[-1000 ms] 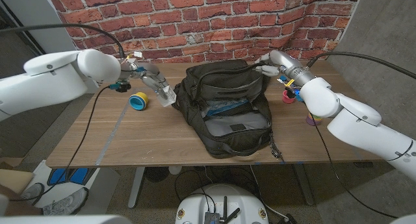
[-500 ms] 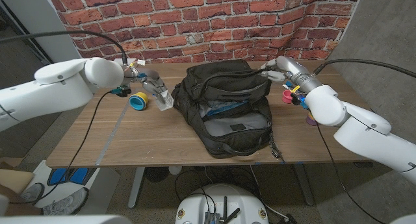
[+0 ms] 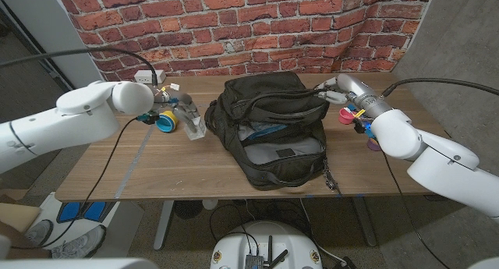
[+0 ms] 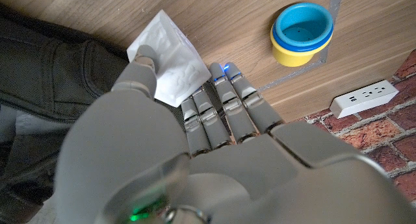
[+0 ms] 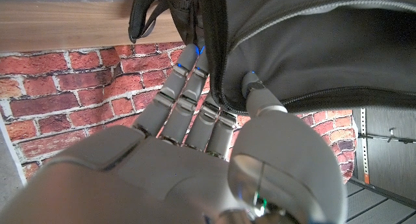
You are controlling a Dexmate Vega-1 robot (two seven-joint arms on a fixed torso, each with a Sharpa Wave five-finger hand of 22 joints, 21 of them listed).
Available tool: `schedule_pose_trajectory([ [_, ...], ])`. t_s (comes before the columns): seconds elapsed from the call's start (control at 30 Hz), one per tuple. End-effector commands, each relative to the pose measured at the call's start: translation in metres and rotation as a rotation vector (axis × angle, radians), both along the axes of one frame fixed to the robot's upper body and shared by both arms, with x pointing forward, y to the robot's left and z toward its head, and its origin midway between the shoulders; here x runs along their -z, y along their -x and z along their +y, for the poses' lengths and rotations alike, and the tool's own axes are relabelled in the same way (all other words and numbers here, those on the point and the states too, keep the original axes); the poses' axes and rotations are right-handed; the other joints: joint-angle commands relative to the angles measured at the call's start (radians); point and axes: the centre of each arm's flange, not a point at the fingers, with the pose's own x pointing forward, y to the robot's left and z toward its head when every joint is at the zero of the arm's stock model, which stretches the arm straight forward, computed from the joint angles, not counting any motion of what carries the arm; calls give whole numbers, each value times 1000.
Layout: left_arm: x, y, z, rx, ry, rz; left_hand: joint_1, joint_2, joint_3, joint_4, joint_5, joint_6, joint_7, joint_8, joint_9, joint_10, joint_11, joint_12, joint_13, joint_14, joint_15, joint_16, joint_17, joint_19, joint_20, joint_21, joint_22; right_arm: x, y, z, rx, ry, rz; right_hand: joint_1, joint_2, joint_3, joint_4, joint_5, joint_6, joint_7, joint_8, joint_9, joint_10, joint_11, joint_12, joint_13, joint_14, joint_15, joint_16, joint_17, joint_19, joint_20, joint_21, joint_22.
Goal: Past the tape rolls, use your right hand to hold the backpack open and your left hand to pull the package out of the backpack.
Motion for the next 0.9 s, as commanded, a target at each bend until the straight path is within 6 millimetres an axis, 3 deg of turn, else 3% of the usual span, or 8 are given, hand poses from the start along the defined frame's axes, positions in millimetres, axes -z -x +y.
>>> schedule_pose_trajectory([
  [0.03,7,-10,5,-25,-35,10,-4,9,9,-1,3,-7,-2,2,2,-8,1,0,5,-6,-144,-3,0,-4,-154,0,3,4,7,-3,-22,21,39,11,-13,-3,-13,6,25,-4,14,6,8,-4,4,2,-7,-99,3,8,-6,-133,6,3],
  [0.4,1,-19,12,-35,-64,-3,-5,10,10,0,3,-14,-2,1,2,-12,0,0,5,-10,-145,-2,1,-6,-154,0,3,5,13,-8,-10,31,77,51,-61,-30,-34,6,-9,-12,5,7,-29,-3,-11,4,-44,-99,-1,13,-24,-123,7,1],
  [0.63,-3,-24,14,-31,-73,-9,-5,10,11,0,3,-20,-4,1,2,-18,0,0,5,-13,-145,-2,0,-7,-154,0,3,3,20,-13,20,44,95,78,-85,-49,-35,8,-48,-15,-6,7,-58,-4,-22,4,-80,-98,-8,15,-38,-111,6,-1],
  [0.9,-2,-29,15,-36,-91,-5,-6,9,12,0,3,-22,-4,1,3,-20,3,0,5,-16,-145,-2,0,-8,-154,0,3,0,24,-19,28,63,132,99,-133,-93,-22,13,-113,-20,-19,4,-135,-1,-43,-7,-170,-87,-36,14,-65,-90,-2,-7],
])
